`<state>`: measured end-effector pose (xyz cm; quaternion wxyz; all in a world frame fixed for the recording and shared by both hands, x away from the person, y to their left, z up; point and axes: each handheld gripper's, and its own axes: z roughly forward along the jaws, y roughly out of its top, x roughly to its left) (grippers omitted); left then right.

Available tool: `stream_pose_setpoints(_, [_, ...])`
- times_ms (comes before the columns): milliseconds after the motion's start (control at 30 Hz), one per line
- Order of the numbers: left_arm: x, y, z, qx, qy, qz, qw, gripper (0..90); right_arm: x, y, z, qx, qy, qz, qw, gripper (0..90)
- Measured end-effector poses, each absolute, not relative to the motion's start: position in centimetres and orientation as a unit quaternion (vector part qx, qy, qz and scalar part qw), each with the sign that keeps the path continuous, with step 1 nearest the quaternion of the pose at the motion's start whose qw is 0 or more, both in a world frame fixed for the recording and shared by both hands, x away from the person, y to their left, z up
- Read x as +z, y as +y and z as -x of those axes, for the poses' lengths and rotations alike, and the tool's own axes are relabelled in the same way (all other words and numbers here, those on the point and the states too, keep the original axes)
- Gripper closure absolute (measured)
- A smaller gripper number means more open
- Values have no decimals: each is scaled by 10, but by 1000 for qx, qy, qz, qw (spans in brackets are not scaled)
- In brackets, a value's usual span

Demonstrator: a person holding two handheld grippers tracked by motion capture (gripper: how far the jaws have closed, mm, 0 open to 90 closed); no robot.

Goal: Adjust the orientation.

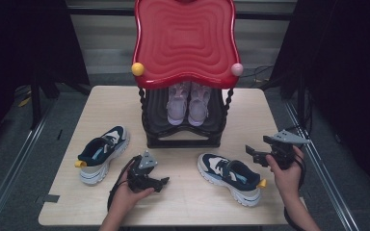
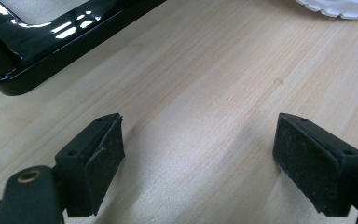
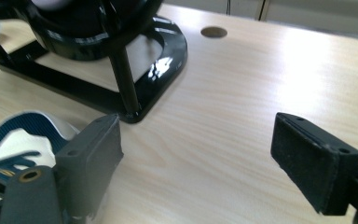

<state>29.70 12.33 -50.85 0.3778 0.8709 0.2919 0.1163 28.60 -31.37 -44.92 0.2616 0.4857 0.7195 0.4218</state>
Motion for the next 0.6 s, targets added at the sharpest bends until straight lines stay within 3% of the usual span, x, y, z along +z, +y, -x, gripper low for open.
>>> stream_pose_setpoints(600, [-509,123,-297,116,292,-871,378,159,-490,-323,-289,388,733,-507,236,152])
